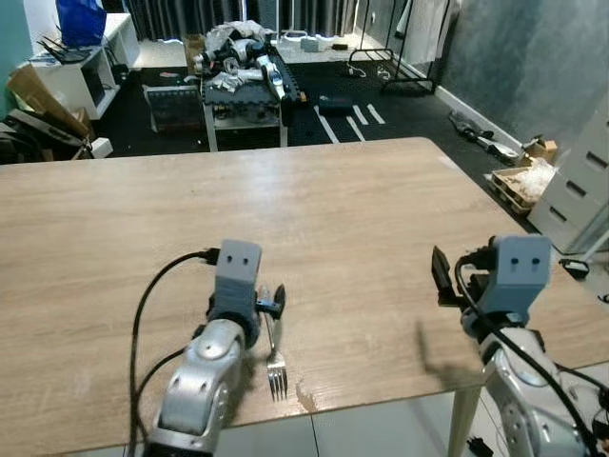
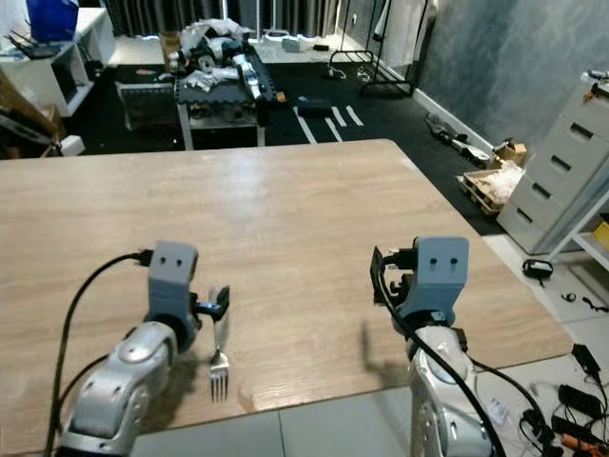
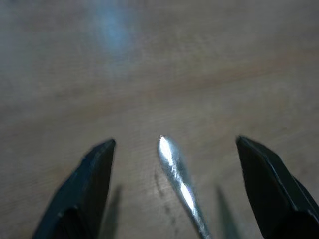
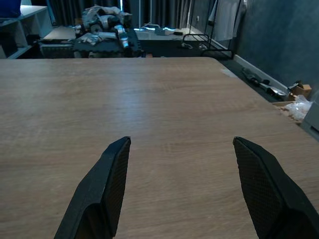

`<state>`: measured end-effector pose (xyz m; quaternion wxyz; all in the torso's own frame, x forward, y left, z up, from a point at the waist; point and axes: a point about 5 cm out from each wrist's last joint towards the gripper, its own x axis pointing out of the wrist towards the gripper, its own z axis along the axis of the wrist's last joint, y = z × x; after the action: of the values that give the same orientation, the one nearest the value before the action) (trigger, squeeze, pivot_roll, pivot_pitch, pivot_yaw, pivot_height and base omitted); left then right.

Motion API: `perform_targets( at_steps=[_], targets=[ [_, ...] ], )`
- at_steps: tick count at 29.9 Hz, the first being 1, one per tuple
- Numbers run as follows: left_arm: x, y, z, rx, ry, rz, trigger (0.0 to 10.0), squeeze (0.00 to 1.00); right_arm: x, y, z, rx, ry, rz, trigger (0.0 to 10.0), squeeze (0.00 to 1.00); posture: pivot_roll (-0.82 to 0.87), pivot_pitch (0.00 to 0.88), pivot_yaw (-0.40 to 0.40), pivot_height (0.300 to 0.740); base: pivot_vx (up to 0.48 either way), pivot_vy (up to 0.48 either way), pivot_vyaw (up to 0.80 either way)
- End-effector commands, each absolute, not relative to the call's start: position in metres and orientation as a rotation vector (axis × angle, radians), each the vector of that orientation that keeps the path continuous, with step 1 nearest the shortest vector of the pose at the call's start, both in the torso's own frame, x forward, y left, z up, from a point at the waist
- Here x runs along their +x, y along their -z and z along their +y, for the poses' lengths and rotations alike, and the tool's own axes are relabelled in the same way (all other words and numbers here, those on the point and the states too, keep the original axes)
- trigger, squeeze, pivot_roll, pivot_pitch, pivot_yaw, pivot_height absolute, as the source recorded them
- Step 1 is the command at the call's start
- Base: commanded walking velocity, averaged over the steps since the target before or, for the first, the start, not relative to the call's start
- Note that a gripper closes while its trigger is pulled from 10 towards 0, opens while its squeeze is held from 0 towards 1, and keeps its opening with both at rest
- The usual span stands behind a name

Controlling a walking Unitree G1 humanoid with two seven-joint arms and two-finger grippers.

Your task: Setting the table

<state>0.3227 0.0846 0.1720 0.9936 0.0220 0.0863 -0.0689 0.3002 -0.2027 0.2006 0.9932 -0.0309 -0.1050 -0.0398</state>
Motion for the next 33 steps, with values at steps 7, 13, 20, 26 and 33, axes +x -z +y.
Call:
perform_targets(
  at_steps=[7, 13, 20, 26, 33],
  targets=[
    [0.325, -0.143, 0.069, 0.067, 0.032, 0.372, 10.0, 0.00, 0.300, -0.187, -0.203, -0.052, 0.076, -0.167, 10.0, 0.00, 0.00, 0.111, 0.066, 0.740, 0.000, 0.000, 0.00],
    [0.314, -0.136, 0.057, 0.032, 0.056, 0.456, 10.0, 0.00, 0.299, -0.181, -0.203, -0.056, 0.075, -0.149, 10.0, 0.00, 0.00, 0.115, 0.068, 0.740, 0.000, 0.000, 0.00],
    [0.305, -0.120, 0.069, -0.046, -0.001, 0.606, 0.0, 0.00, 0.299, -0.180, -0.204, -0.055, 0.079, -0.147, 10.0, 0.00, 0.00, 0.116, 0.071, 0.740, 0.000, 0.000, 0.00],
    [0.300, -0.101, 0.085, -0.024, -0.040, 0.690, 0.0, 0.00, 0.300, -0.180, -0.203, -0.050, 0.080, -0.150, 10.0, 0.00, 0.00, 0.117, 0.072, 0.740, 0.000, 0.000, 0.00],
    [0.296, -0.088, 0.104, -0.024, -0.081, 0.745, 0.0, 0.00, 0.300, -0.181, -0.205, -0.045, 0.087, -0.152, 10.0, 0.00, 0.01, 0.119, 0.072, 0.740, 0.000, 0.000, 0.00]
  ],
)
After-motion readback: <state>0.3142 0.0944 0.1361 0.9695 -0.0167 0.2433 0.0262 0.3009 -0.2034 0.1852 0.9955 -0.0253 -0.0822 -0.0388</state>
